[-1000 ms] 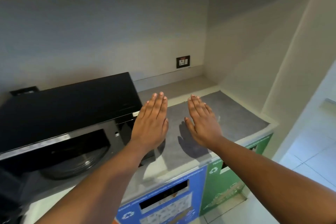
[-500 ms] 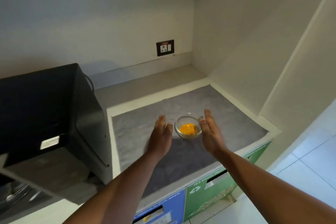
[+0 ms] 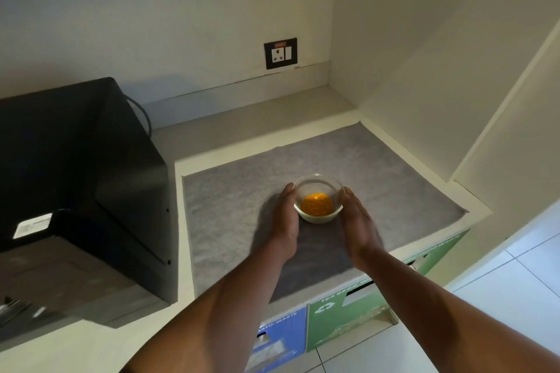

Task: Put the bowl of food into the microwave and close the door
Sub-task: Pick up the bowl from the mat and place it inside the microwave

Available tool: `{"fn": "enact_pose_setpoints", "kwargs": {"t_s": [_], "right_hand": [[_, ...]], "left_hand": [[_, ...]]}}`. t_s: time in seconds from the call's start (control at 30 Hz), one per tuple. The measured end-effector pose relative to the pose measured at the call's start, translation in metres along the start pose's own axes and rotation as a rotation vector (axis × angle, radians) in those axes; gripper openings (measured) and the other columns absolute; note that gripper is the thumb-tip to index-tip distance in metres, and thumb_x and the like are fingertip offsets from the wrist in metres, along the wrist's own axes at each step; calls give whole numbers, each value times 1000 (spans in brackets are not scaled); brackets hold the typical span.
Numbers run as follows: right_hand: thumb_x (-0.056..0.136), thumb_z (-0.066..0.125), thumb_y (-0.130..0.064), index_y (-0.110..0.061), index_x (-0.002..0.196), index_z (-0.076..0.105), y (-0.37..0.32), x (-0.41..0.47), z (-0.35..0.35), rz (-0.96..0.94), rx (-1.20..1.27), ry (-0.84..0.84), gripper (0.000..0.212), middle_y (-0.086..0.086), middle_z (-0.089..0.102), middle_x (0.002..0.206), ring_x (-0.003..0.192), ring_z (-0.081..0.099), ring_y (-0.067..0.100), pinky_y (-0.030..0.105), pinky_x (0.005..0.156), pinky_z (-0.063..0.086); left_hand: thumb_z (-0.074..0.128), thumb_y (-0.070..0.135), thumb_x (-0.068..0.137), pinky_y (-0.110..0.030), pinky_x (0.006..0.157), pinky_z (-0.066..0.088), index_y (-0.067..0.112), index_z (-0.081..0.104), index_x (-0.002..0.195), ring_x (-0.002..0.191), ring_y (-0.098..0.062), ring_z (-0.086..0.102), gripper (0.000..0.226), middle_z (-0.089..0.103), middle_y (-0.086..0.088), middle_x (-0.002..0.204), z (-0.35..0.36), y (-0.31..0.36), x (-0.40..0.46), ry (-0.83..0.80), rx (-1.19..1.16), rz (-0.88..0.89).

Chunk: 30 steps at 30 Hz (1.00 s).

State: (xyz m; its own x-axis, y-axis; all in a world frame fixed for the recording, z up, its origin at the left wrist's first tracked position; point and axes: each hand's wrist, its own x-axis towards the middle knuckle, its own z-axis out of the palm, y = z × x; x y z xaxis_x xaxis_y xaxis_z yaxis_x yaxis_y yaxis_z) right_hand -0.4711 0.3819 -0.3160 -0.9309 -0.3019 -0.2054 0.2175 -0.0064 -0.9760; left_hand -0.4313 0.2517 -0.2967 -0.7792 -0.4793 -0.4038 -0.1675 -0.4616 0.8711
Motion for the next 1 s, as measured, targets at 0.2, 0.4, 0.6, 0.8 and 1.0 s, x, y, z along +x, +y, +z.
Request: {"fn": "enact_pose_setpoints", "kwargs": {"t_s": [0.2, 0.4, 0.6, 0.8, 1.0], "right_hand": [[108, 38, -27, -22, 124, 46, -6, -29, 11, -22, 72, -26, 18, 10, 52, 128, 126, 47, 25, 48, 120, 31], [109, 37, -32, -6, 156, 36, -5, -86, 34, -58, 11, -80, 54, 19, 41, 160, 148, 38, 32, 55, 123, 26], [108, 39, -31, -15, 149, 49, -3, -170, 78, -45, -1, -94, 45, 11, 62, 142, 133, 57, 26, 48, 117, 38], [107, 44, -35, -32, 145, 49, 5, -265, 146, -39, -12, -182, 39, -14, 61, 131, 110, 57, -8, 28, 104, 37], [108, 39, -40, -26, 157, 39, 17, -327, 220, 18, -56, -313, 51, 5, 47, 158, 146, 40, 23, 48, 124, 26]], "left_hand": [[45, 31, 103, -45, 122, 30, 15, 49, 150, 142, -23, 46, 50, 51, -8, 154, -15, 8, -38, -12, 49, 51], [45, 26, 104, -50, 120, 34, 12, 42, 153, 138, -31, 50, 50, 52, -15, 151, -57, 5, -80, -18, 29, 97], [49, 23, 102, -43, 91, 48, 29, 51, 108, 100, -27, 60, 9, 62, -10, 105, -125, 4, -155, 78, 14, 127], [44, 22, 104, -37, 83, 51, 24, 52, 110, 97, -23, 60, 10, 63, -6, 103, -216, 18, -246, 159, 43, 174], [44, 21, 103, -43, 101, 45, 20, 55, 118, 106, -24, 56, 19, 61, -9, 111, -303, 32, -303, 265, 64, 222]]}}
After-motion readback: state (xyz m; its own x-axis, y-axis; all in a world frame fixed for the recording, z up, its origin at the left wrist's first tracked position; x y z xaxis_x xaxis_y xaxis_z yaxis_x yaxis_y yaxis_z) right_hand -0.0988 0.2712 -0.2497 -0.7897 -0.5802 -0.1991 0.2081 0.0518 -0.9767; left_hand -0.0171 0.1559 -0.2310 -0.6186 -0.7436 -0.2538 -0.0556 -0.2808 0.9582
